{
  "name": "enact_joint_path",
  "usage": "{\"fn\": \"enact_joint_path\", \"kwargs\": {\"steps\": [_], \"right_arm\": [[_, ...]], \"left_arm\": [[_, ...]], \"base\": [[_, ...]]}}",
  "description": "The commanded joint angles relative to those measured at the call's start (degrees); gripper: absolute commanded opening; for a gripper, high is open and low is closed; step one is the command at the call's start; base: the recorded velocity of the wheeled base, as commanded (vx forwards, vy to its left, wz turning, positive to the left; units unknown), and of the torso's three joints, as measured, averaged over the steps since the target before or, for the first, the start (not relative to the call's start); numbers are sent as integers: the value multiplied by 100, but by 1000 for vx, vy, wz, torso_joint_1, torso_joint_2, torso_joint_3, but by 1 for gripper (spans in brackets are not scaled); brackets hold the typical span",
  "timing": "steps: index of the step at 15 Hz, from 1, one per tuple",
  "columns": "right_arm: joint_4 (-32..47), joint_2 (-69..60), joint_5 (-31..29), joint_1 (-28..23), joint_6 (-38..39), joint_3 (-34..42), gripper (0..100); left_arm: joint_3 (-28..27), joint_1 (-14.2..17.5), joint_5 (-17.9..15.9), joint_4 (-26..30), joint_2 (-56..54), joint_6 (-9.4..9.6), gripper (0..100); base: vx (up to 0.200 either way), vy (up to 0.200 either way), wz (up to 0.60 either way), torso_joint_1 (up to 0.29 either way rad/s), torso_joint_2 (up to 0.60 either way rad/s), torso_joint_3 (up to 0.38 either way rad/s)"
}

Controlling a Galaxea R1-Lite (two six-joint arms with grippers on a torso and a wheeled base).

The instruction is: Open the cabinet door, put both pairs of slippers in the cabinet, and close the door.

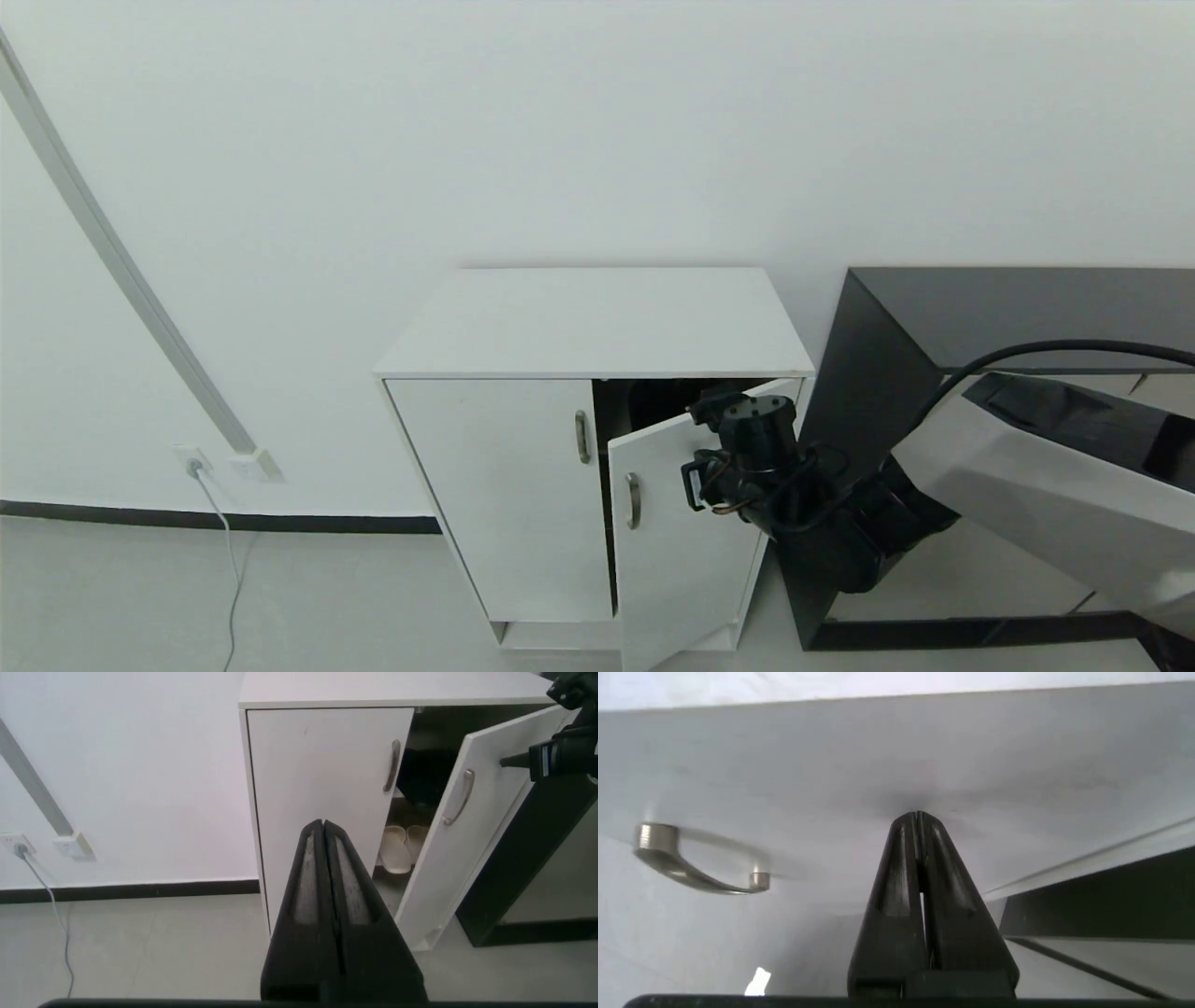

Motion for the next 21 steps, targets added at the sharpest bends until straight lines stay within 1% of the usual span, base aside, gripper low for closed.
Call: {"fn": "enact_joint_path", "kwargs": {"steps": [1,7,12,13,21], "right_arm": [[0,180,8,-49,-1,-186,0],[0,347,8,-93,-1,-467,0],[-325,523,26,-137,-10,-599,0],[-519,567,34,-137,-10,-599,0],[-738,769,43,-172,-1,-784,0]], "left_arm": [[0,-2,1,-1,0,2,0],[0,6,1,-1,0,-7,0],[0,-2,1,-1,0,-7,0],[0,-2,1,-1,0,-7,0],[0,-2,1,-1,0,2,0]], "base": [[0,0,0,0,0,0],[0,0,0,0,0,0],[0,0,0,0,0,0],[0,0,0,0,0,0],[0,0,0,0,0,0]]}}
